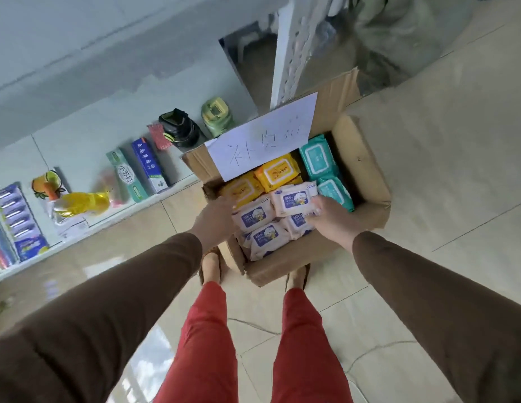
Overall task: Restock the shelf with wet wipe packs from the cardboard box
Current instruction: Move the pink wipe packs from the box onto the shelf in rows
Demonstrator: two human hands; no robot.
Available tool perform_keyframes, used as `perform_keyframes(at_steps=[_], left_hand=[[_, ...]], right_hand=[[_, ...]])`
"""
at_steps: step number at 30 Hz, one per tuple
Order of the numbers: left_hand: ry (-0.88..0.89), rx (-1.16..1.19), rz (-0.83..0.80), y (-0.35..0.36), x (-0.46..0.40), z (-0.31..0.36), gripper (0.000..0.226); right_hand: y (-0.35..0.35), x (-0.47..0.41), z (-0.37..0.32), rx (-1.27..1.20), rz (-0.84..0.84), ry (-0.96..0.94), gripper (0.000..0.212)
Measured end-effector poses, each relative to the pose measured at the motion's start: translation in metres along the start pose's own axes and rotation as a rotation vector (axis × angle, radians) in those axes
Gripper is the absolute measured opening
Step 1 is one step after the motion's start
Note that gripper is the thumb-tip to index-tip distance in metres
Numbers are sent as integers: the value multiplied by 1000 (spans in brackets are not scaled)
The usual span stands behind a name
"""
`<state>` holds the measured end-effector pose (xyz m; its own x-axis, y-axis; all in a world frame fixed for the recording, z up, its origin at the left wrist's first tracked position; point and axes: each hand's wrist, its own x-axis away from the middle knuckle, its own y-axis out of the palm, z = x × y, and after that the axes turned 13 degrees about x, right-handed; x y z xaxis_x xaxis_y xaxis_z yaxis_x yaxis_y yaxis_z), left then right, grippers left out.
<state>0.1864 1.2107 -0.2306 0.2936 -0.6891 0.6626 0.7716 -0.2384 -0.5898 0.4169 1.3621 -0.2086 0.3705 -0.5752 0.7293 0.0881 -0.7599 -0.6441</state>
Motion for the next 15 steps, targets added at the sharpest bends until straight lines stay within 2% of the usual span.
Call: perform_keyframes(at_steps=[4,7,11,15], left_hand=[[-104,-1,36,49,-37,-17,40],[-151,-47,53,78,-66,-30,35],[-171,-100,58,111,-103,-48,41],[-187,-169,85,131,-127,-63,42]], right_hand=[[17,-65,21,92,-19,-75,45],[32,-109,32,157,-30,-96,56],[54,-163,50,407,-9,-175,53],[67,-200,59,602,8,-234,62]])
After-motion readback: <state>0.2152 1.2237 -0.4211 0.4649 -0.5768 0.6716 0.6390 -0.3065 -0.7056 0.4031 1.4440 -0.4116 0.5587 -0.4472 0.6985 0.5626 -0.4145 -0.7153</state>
